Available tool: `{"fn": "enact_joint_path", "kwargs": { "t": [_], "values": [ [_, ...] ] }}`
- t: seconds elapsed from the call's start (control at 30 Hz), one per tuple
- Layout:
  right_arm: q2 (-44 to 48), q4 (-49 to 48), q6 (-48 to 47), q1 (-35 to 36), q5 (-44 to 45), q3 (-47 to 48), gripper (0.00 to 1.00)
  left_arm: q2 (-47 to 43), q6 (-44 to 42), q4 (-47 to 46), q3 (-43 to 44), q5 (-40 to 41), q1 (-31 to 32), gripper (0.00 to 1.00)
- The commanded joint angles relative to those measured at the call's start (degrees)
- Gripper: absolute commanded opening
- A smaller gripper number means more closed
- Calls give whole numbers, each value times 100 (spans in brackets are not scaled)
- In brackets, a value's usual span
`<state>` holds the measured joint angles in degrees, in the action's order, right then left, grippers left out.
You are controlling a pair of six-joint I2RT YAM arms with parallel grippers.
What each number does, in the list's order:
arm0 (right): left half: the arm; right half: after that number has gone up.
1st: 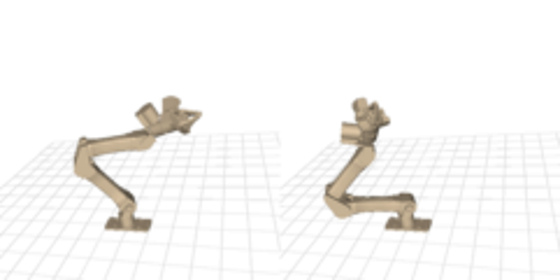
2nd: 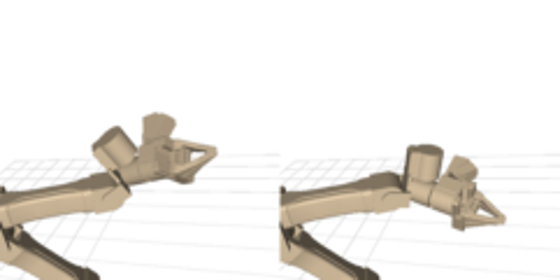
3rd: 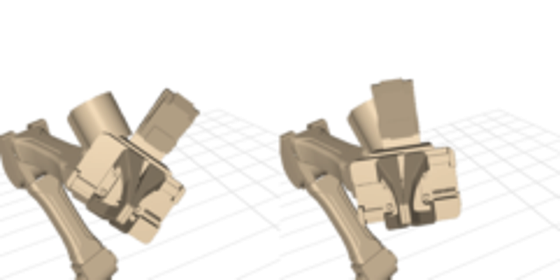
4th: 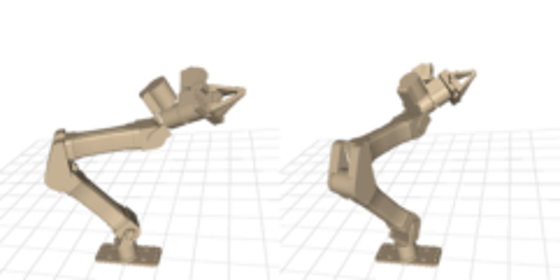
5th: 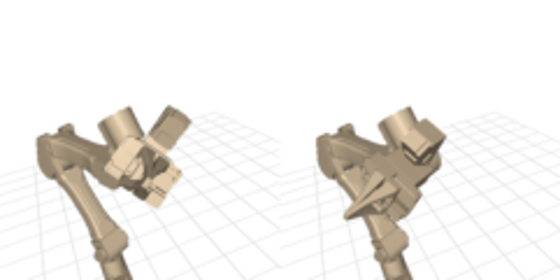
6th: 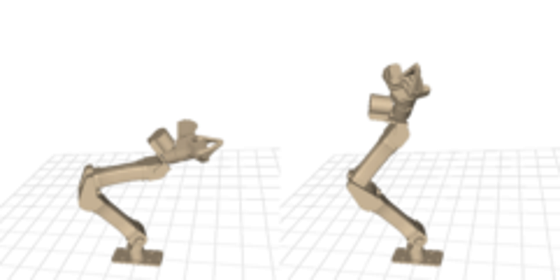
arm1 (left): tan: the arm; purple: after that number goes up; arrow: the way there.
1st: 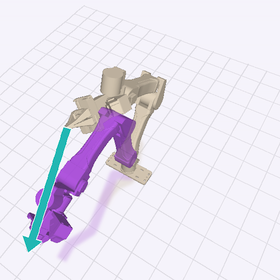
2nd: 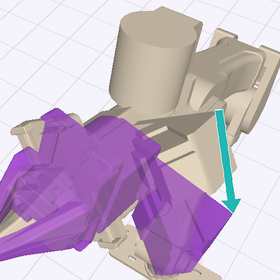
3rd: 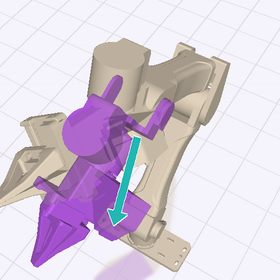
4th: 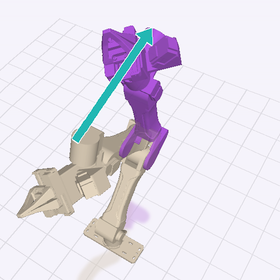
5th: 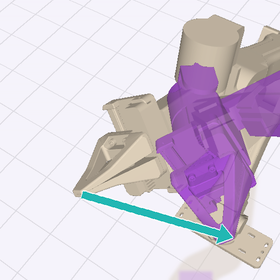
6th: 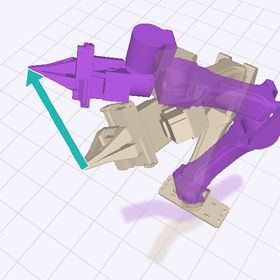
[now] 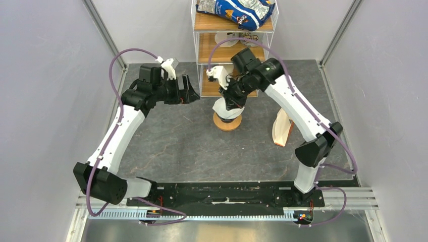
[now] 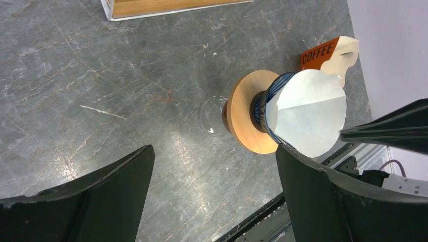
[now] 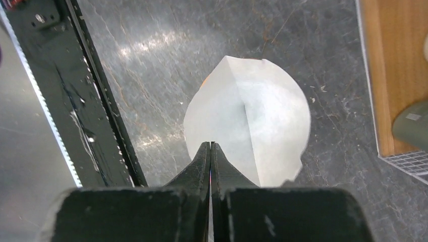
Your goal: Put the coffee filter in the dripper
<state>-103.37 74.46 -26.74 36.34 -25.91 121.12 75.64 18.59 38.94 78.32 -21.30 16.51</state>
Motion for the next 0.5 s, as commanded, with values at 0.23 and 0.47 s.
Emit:
{"fn": "enact_joint_path", "kwargs": {
  "t": [0.23, 0.47],
  "values": [
    [-384, -708, -628, 165, 670, -854, 0, 11, 352, -253, 224, -277, -333, 97],
    [-421, -1417, -442, 159, 743, -1505, 0, 131, 426, -298, 289, -343, -342, 97]
  ]
}}
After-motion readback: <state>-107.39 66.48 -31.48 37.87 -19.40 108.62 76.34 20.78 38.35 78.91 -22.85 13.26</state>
